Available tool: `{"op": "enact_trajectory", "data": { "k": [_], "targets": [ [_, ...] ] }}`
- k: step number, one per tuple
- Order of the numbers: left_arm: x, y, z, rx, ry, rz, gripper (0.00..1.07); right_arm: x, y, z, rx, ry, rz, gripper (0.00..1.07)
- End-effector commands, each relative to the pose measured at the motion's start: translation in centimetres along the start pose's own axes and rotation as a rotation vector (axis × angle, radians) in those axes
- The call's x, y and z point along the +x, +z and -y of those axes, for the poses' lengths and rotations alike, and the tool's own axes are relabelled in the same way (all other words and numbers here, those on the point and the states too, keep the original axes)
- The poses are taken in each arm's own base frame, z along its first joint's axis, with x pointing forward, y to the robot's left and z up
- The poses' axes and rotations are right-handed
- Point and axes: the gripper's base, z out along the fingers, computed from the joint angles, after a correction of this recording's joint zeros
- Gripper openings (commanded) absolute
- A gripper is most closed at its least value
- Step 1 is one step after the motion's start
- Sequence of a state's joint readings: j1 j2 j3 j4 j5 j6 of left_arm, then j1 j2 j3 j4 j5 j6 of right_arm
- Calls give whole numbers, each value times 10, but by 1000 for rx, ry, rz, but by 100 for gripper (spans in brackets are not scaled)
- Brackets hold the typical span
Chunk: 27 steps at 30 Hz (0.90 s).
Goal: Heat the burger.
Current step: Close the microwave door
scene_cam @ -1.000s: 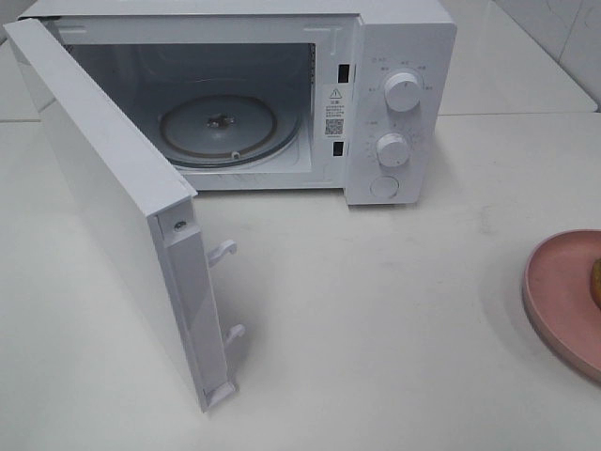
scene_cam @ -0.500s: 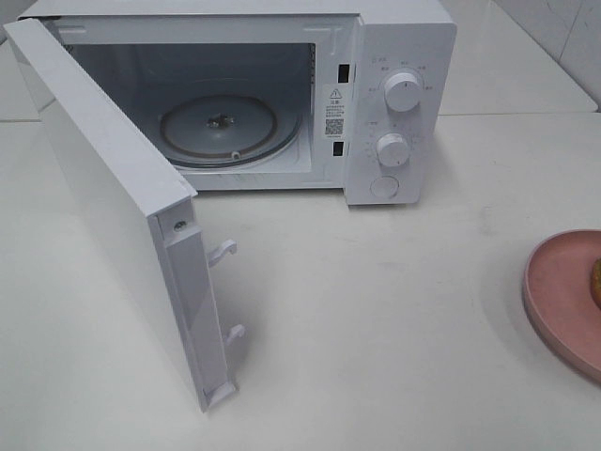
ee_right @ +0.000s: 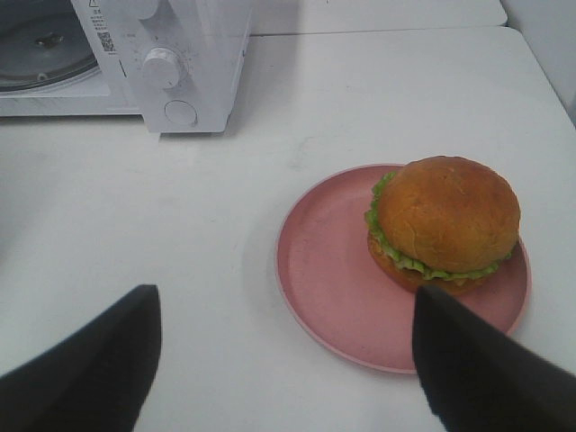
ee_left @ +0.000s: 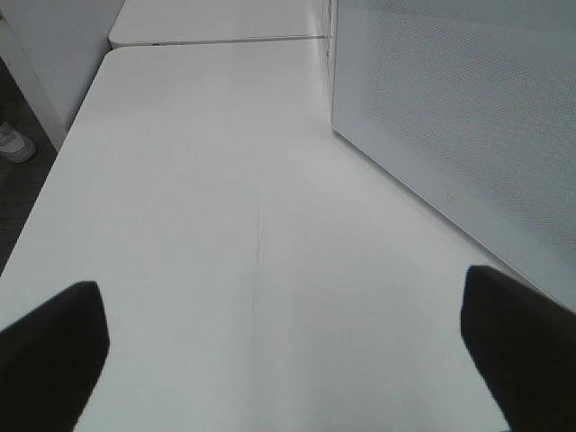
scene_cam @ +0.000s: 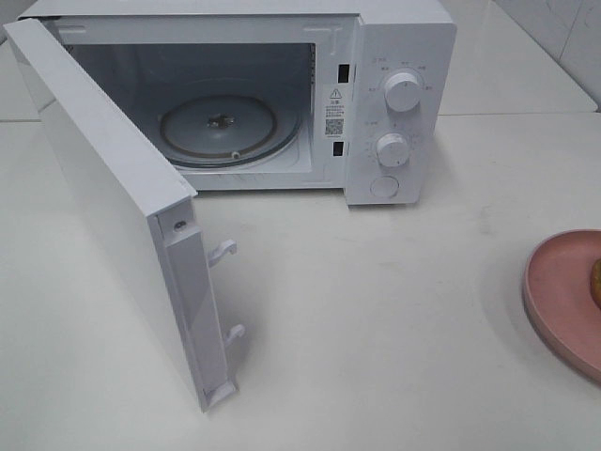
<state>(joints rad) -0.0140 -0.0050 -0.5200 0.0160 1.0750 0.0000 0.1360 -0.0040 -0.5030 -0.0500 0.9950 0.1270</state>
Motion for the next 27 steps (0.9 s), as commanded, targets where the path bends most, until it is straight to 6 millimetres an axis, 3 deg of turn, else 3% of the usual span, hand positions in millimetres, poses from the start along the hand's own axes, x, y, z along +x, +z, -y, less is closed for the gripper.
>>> {"op": "enact_trajectory", "data": {
  "k": [1,23,27],
  "targets": [
    [1,0,0,1,-1,11,101,3,-3,0,1,-5,22,75],
    [-3,-3,2,21,-13,35,101,3,-3,0,1,1,22,75],
    [-15,0,1,13,-8,67,90,3,-3,0,1,1,22,75]
  ]
}}
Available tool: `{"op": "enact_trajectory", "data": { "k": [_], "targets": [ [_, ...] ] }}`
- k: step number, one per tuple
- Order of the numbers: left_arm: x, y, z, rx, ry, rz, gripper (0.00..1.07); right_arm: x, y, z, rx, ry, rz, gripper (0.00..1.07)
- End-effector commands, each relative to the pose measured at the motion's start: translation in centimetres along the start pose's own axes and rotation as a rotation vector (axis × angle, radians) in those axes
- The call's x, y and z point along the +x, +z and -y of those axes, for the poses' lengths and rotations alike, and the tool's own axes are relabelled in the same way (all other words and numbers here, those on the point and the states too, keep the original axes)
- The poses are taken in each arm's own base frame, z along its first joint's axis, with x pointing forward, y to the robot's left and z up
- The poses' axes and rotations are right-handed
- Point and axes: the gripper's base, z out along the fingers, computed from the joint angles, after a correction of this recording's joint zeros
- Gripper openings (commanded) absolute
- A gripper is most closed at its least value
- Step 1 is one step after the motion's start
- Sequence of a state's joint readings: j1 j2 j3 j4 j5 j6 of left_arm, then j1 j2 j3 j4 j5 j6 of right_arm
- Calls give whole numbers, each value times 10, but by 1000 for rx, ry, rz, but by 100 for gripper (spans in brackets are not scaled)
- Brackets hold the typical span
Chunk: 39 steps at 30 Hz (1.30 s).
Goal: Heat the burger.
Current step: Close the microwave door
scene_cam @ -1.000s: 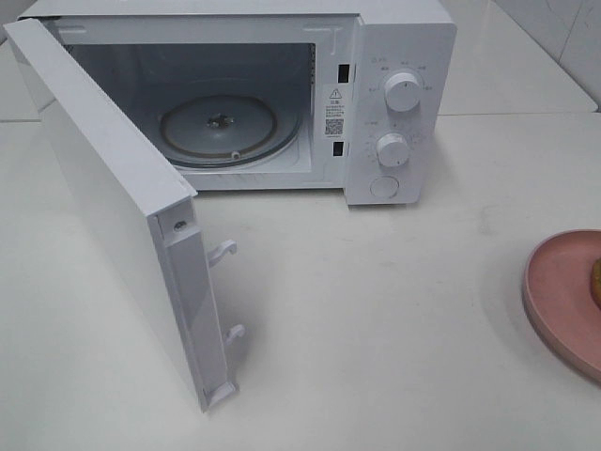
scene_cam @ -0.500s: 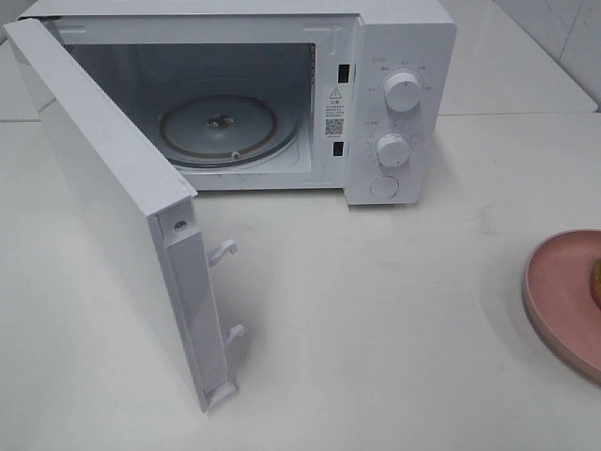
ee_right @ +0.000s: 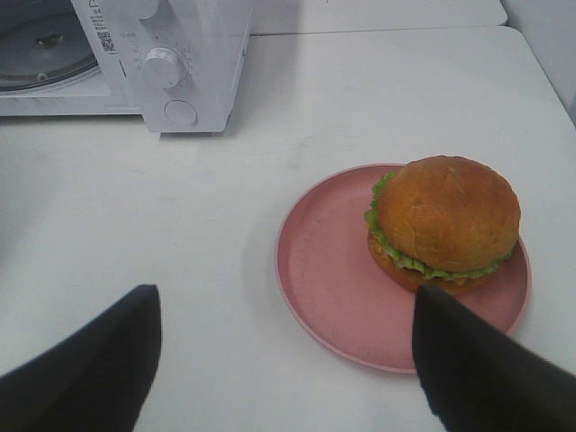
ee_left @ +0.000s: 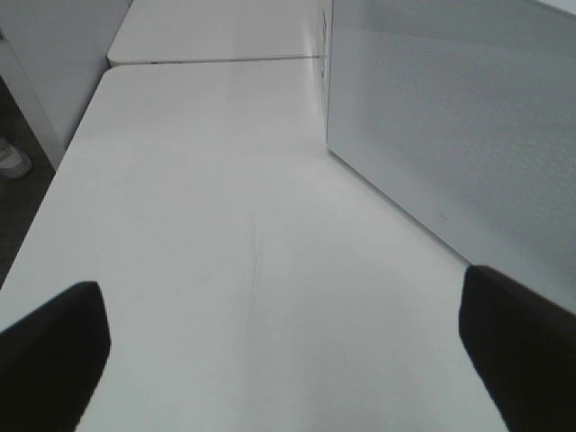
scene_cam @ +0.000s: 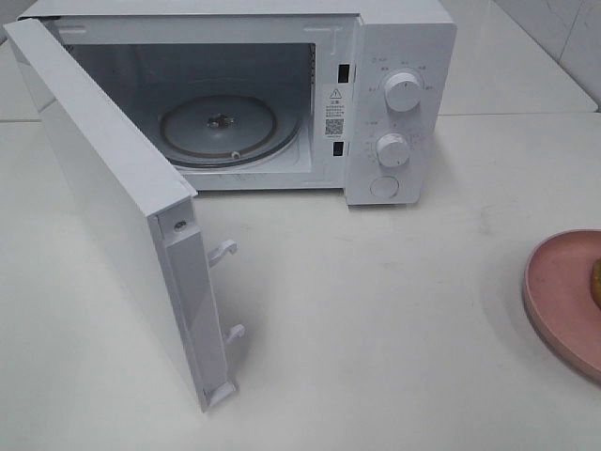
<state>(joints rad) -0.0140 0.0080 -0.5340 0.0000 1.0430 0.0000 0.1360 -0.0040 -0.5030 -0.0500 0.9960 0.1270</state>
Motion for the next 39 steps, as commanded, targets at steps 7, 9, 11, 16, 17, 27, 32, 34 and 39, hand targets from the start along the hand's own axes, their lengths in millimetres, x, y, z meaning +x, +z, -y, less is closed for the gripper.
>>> {"op": "enact_trajectory", "data": {
  "k": [7,9,11,16,17,27,32,34,39],
  "targets": [
    [-26,23,0,4,-4,42,44,3,-3,0,1,1,23,75],
    [-32,39,0,3,-5,41,22,3,-3,0,1,1,23,75],
    [-33,45,0,3,-5,32,16,3,-3,0,1,1,23,75],
    [-35,77,0,2,4,75,0,3,-3,0,1,1,23,75],
    [-35,77,0,2,4,75,0,3,-3,0,1,1,23,75],
    [-20,139,0,-1,0,323,0,3,-3,0,1,1,23,75],
    [-16,159,1,4,24,297,0,3,-3,0,1,1,23,75],
    [-15,167,2,18,36,288,0,3,-3,0,1,1,23,75],
    [-12,187,16,110,77,246,0,3,-3,0,1,1,23,75]
  ]
}}
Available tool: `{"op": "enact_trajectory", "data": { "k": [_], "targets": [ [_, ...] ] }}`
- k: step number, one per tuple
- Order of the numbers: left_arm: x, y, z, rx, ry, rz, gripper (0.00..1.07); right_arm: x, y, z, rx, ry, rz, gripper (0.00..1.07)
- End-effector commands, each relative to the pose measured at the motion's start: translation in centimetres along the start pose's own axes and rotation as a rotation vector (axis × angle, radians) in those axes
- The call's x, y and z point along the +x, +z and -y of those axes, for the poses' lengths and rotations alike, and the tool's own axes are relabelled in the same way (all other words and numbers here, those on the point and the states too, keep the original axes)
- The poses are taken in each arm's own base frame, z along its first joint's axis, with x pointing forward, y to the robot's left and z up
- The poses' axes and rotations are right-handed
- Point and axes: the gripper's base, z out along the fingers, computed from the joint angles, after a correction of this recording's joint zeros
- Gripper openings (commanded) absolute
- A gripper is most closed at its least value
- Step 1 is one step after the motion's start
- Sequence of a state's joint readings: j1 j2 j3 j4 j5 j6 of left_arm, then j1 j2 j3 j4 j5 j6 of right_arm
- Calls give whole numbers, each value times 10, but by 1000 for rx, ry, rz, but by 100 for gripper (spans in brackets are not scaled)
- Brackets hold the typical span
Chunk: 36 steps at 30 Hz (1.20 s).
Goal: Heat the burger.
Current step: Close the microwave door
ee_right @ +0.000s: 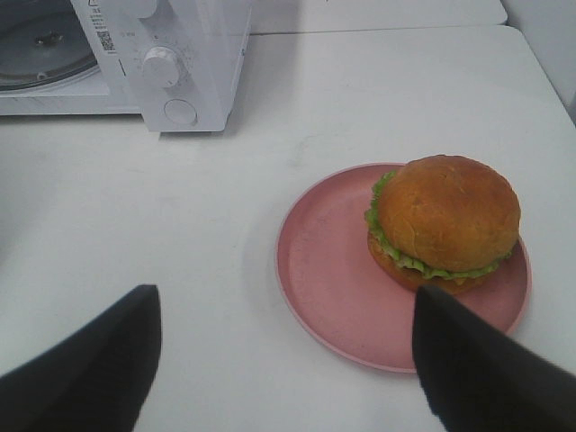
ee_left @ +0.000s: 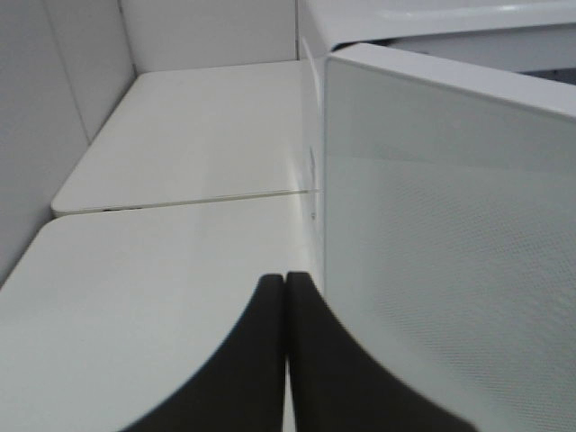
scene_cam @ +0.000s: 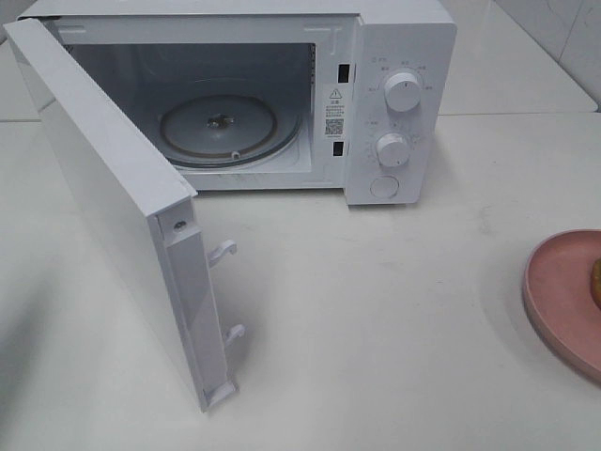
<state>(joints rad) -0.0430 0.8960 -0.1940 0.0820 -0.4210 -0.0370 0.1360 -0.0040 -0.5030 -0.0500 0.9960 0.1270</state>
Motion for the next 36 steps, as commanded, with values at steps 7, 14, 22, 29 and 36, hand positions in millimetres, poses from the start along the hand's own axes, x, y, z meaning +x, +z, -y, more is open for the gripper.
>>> {"op": "enact_trajectory", "data": {
  "k": [7,14,22,29,36],
  "targets": [
    [10,29,31,186,47,-9,0,3,-3,0,1,1,23,75],
    [13,50,55,285,48,-5,0,3,-3,0,1,1,23,75],
    [14,66,80,355,28,7,0,3,-3,0,1,1,23,75],
    [12,81,106,412,16,12,0,3,-3,0,1,1,23,75],
    [8,97,127,427,-15,12,0,3,-3,0,1,2,23,75]
  ]
}}
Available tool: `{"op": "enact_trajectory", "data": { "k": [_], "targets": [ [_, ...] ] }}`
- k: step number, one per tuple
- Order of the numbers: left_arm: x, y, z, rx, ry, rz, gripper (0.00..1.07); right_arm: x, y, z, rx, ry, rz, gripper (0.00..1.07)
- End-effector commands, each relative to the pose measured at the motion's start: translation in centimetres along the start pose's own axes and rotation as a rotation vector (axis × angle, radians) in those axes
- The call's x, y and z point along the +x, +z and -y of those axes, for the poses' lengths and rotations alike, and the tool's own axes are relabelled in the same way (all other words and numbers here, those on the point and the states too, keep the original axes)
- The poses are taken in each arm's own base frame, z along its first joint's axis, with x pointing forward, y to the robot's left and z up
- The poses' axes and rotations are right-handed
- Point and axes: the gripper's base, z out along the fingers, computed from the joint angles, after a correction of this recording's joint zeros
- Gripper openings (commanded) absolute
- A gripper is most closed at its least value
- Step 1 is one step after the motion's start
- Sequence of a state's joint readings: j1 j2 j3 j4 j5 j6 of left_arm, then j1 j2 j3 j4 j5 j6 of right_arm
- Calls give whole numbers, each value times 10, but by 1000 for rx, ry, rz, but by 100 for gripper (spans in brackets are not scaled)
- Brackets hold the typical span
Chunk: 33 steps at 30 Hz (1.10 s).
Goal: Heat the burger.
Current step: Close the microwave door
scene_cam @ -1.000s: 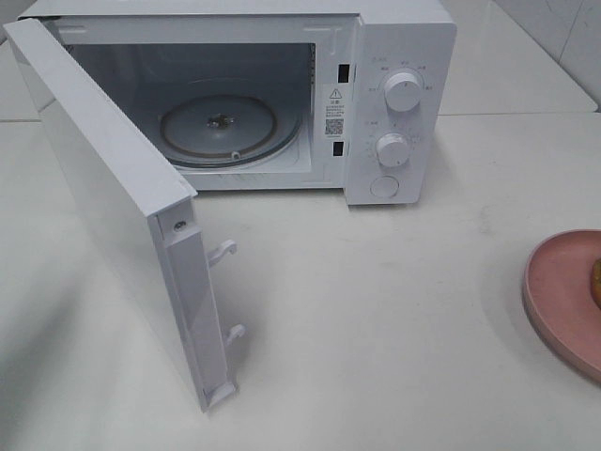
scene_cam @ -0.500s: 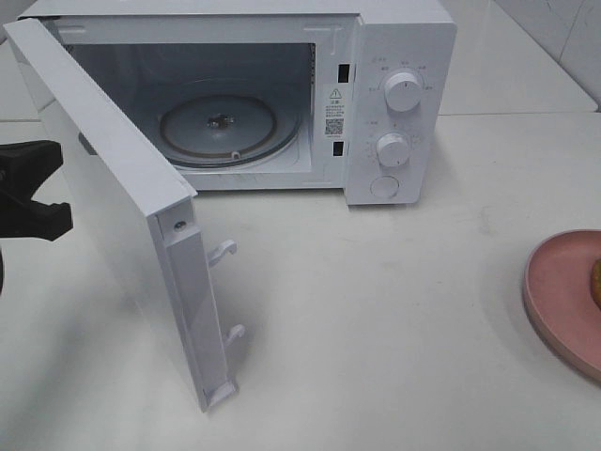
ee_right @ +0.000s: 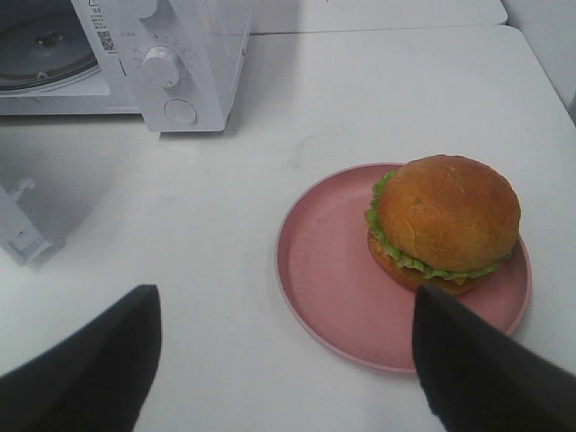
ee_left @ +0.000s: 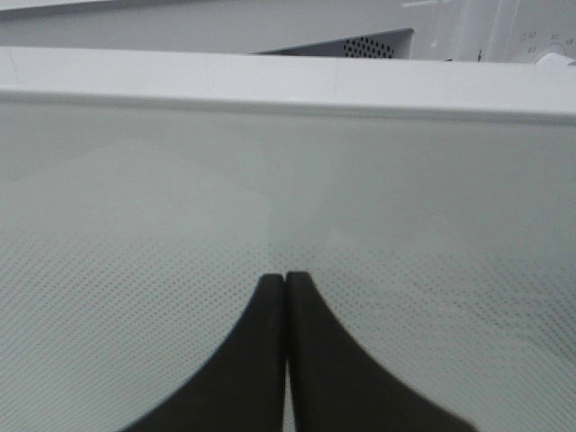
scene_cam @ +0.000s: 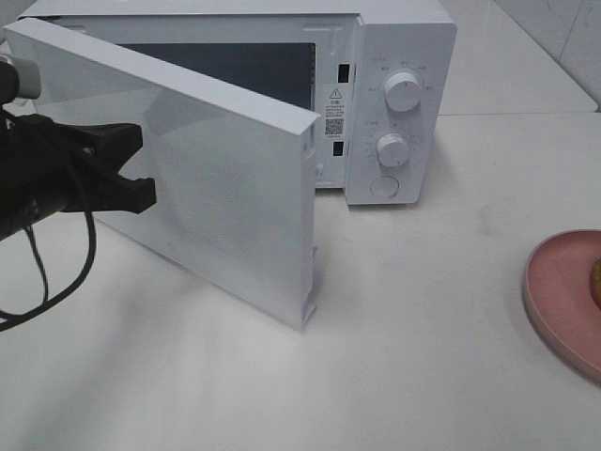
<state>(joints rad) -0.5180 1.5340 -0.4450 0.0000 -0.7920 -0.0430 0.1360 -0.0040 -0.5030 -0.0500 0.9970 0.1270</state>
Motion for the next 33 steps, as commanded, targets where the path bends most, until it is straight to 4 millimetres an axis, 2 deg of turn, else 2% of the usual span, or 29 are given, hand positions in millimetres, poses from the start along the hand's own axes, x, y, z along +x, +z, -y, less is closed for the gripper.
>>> {"op": "enact_trajectory", "data": {
  "k": [1,2,7,8,9,10,11,12,14,17,19,20,22,23,25,28,30,33],
  "targets": [
    [-9,18,9,-6,-33,41,0,3,-3,0,1,2,24,75],
    [-9,18,9,-6,-33,41,0,3,-3,0,1,2,24,75],
    [-17,47,27,16,-22,65,0,3,-3,0,1,2,24,75],
    [-17,47,27,16,-22,65,0,3,-3,0,1,2,24,75],
    [-20,58,32,18,-36,74,0,3,-3,0,1,2,24,75],
    [-20,58,32,18,-36,74,0,3,-3,0,1,2,24,75],
    [-21,68,37,19,-48,81,0,3,-3,0,1,2,24,75],
    [-21,68,37,19,-48,81,0,3,-3,0,1,2,24,75],
    [-24,87,48,25,-55,85,0,3,-3,0,1,2,24,75],
    [-24,93,50,23,-47,79,0,3,-3,0,1,2,24,75],
    [-25,107,56,17,-31,72,0,3,-3,0,1,2,24,75],
    [-25,107,56,17,-31,72,0,3,-3,0,1,2,24,75],
    [-25,126,62,5,-55,81,0,3,-3,0,1,2,24,75],
    [-25,126,62,5,-55,81,0,3,-3,0,1,2,24,75],
    [-26,138,65,-4,-77,66,0,3,-3,0,1,2,24,75],
    [-26,142,65,-7,-78,66,0,3,-3,0,1,2,24,75],
    [-30,154,67,-17,-70,86,0,3,-3,0,1,2,24,75],
    [-34,162,66,-42,-86,99,0,3,-3,0,1,2,24,75]
  ]
}}
